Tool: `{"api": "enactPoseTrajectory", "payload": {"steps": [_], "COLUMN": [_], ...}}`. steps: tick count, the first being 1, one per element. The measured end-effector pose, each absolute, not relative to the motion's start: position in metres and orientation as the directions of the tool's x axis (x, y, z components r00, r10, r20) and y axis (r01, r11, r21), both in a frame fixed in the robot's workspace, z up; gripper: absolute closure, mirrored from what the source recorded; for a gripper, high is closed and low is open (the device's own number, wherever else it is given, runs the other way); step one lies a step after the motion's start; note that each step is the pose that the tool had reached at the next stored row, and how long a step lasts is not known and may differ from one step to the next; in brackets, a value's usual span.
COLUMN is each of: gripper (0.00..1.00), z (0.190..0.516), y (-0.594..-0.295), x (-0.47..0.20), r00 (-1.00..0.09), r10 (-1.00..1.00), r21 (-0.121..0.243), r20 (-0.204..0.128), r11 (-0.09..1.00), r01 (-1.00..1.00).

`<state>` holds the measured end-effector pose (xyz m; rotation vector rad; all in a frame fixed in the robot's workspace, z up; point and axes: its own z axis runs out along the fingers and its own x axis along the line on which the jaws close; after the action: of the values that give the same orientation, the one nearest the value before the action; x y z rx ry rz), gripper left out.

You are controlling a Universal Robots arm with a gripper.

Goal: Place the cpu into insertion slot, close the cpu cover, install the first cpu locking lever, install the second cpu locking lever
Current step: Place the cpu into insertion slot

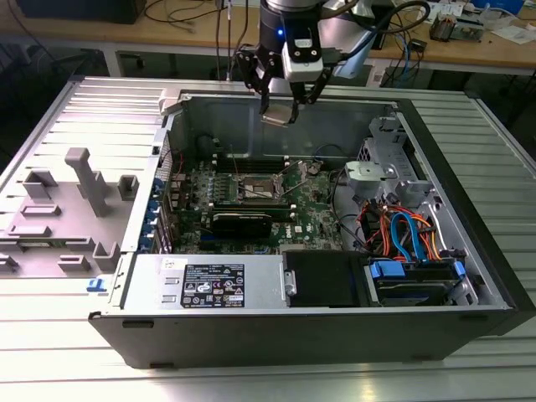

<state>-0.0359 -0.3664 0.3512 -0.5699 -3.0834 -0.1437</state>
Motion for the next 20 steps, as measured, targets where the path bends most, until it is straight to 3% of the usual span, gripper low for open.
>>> {"api": "enactPoseTrajectory", "payload": {"steps": [20], "gripper": [0.46], "z": [0.3491], "y": [-0.3666], "x": [-0.0416], "r00": [-0.915], "r10": [0.402], "r21": [0.089], "r20": [0.019], "r11": [0.911], "r01": [0.402]}}
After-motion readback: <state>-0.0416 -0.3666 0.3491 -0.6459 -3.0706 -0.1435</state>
